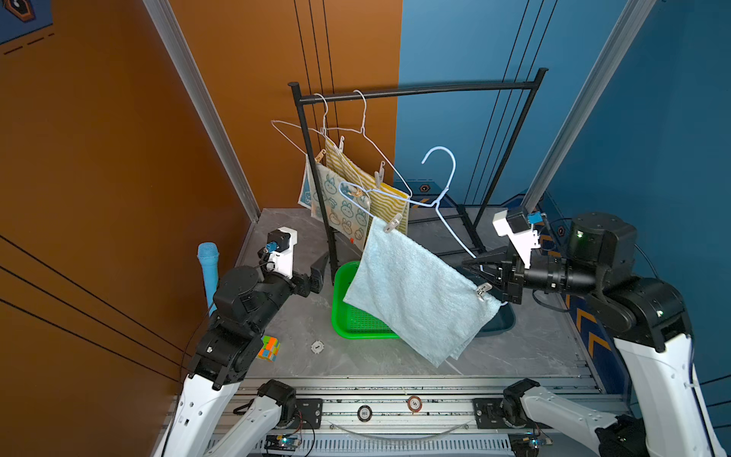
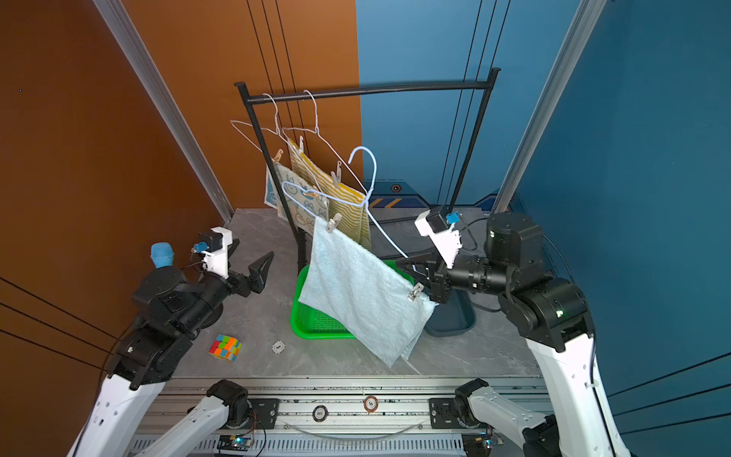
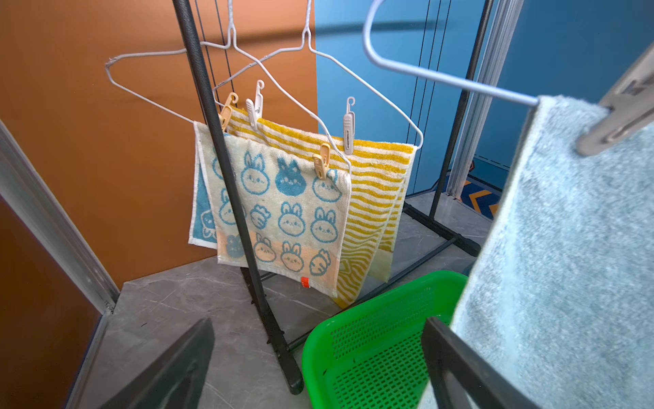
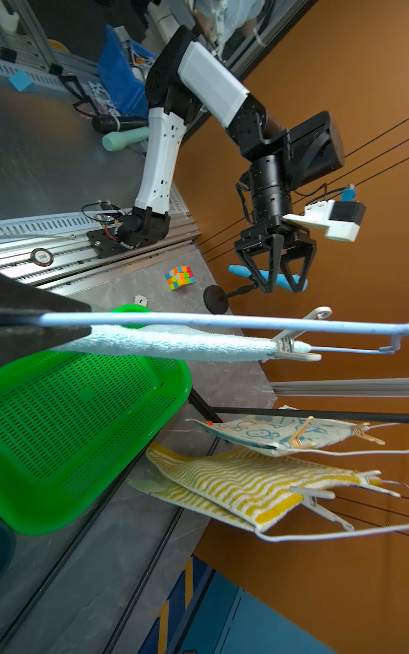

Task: Remove the clothespins securing towels to the hanger
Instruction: Pick up the hanger from the clothesline.

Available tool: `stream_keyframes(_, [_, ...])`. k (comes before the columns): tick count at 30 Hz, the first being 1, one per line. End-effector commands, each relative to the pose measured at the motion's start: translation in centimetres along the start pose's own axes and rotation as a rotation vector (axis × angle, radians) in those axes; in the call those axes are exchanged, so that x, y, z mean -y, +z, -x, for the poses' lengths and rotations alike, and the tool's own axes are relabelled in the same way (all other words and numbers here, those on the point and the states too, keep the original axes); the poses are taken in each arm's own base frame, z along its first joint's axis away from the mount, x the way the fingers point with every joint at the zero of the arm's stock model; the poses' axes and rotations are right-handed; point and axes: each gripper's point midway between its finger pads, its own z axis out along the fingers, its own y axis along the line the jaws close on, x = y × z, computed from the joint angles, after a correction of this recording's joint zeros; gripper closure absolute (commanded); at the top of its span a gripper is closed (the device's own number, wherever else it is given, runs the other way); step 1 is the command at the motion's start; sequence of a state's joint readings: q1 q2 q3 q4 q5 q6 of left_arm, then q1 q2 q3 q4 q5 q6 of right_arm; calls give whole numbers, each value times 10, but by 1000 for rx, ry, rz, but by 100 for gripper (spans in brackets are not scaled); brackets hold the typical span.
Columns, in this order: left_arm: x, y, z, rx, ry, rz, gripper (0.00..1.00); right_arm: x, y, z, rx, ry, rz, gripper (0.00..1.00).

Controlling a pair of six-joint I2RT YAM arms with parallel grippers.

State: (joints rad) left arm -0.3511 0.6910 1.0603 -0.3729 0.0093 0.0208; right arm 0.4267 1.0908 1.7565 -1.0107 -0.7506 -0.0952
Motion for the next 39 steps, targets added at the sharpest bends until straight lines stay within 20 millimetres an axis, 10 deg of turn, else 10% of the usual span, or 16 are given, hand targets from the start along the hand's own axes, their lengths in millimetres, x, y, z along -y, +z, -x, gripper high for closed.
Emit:
stream_keyframes(1, [-7, -3, -11, -36, 24, 44, 7, 1, 12, 10, -28, -162, -27, 100])
stream_keyframes(17, [-11, 0, -11, -48, 36, 66, 7, 25, 59, 19, -157, -346, -57, 100])
stream_keyframes(39, [-6, 22, -24, -160, 109, 13, 10, 75, 117, -92, -77, -106, 172, 100])
